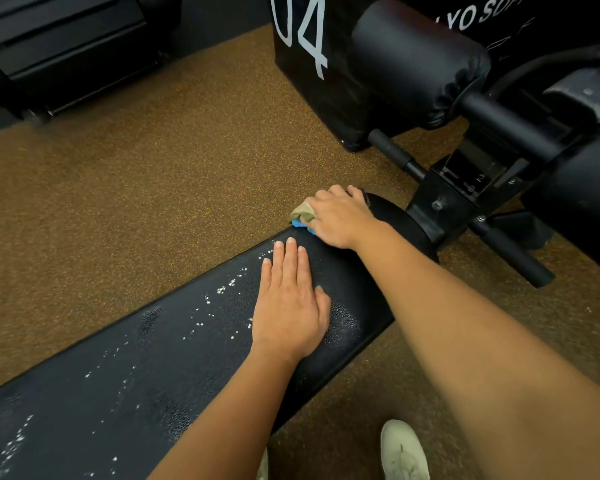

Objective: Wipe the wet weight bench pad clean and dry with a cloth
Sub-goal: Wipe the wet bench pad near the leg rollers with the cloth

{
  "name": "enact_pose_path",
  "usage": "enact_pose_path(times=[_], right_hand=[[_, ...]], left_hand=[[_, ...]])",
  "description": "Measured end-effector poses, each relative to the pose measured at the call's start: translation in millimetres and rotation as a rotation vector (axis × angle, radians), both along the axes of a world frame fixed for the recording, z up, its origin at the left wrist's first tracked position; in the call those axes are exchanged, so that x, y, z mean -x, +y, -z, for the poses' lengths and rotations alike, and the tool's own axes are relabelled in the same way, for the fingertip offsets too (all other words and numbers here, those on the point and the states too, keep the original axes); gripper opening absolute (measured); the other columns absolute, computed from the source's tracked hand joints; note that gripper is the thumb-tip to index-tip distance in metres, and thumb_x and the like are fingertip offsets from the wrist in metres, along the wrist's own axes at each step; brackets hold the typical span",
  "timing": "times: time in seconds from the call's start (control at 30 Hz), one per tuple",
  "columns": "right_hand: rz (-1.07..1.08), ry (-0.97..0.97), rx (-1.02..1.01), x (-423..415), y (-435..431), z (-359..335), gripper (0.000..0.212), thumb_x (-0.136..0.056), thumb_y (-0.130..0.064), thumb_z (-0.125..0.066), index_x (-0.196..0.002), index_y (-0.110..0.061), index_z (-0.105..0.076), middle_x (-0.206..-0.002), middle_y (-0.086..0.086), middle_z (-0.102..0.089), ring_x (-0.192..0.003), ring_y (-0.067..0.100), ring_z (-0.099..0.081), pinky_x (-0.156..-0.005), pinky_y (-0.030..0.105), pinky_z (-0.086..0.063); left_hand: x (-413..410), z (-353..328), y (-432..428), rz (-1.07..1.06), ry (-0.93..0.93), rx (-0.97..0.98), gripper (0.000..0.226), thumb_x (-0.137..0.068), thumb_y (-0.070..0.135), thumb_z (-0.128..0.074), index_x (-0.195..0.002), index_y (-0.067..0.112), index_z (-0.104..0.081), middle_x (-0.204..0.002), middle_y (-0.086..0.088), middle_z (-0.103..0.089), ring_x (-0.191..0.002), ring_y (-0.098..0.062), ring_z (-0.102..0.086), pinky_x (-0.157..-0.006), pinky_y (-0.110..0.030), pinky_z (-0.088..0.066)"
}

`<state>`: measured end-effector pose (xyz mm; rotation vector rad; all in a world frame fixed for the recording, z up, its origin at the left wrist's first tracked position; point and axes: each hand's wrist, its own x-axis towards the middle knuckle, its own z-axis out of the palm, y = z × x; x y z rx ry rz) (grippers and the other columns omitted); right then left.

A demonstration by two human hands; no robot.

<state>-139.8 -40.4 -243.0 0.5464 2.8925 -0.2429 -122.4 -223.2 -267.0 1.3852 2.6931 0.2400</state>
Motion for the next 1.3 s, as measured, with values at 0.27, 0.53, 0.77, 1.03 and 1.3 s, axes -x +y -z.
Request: enact_pose_path(times=[0.27,0.53,0.77,1.03,1.3], right_hand=[[0.053,0.083,-0.069,-0.6,-8.1,3.9,0.038,-0.095,-0.038,-0.042,-0.127,-0.018,-0.048,-0.131,0.005,-0.049,-0.127,0.028,-0.036,-0.111,0.056,-0.018],[0.127,0.174,-0.064,-8.5,-8.5,8.4,0.039,-0.093,-0.034,-0.047,-0.128,-0.018,-0.049,-0.132,0.006,-0.049,-0.128,0.028,-0.035,-0.114,0.053,-0.014],[0.063,0.232,0.088,-36.1,11.2,12.8,0.049,-0.09,-0.02,-0.055,-0.137,-0.023,-0.042,-0.147,-0.001,-0.035,-0.144,0.023,-0.014,-0.117,0.044,-0.009],[-0.037,0.212,0.121,-35.4,-3.4,8.9,0.045,-0.091,-0.023,-0.052,-0.136,-0.026,-0.046,-0.146,-0.011,-0.037,-0.139,0.017,-0.018,-0.113,0.04,-0.013],[0.01,0.215,-0.01,-27.3,-30.8,5.5,0.05,-0.088,-0.033,-0.054,-0.137,-0.039,-0.043,-0.136,-0.005,-0.038,-0.124,0.024,-0.026,-0.094,0.043,-0.027]], left_hand=[[0.3,0.6,1.6,0.005,-0.006,0.012,0.07,-0.091,0.039,-0.011,-0.15,0.001,-0.009,-0.159,-0.017,0.0,-0.147,-0.03,0.007,-0.12,-0.045,0.002],[-1.2,2.0,1.8,-0.004,0.022,0.005,0.069,-0.092,0.038,-0.015,-0.149,-0.001,-0.016,-0.158,-0.019,-0.007,-0.147,-0.032,0.0,-0.119,-0.048,-0.009],[-1.8,0.7,1.8,-0.008,0.023,0.007,0.069,-0.091,0.038,-0.016,-0.149,-0.001,-0.017,-0.158,-0.018,-0.008,-0.147,-0.031,-0.001,-0.119,-0.045,-0.006],[-0.8,0.3,0.9,-0.002,0.008,0.001,0.071,-0.09,0.039,-0.013,-0.149,-0.001,-0.017,-0.158,-0.018,-0.009,-0.147,-0.031,-0.002,-0.119,-0.045,-0.005],[2.3,-3.7,-10.7,-0.012,-0.022,0.035,0.075,-0.09,0.048,-0.002,-0.15,0.003,-0.007,-0.16,-0.014,0.001,-0.147,-0.027,0.011,-0.118,-0.04,0.007]])
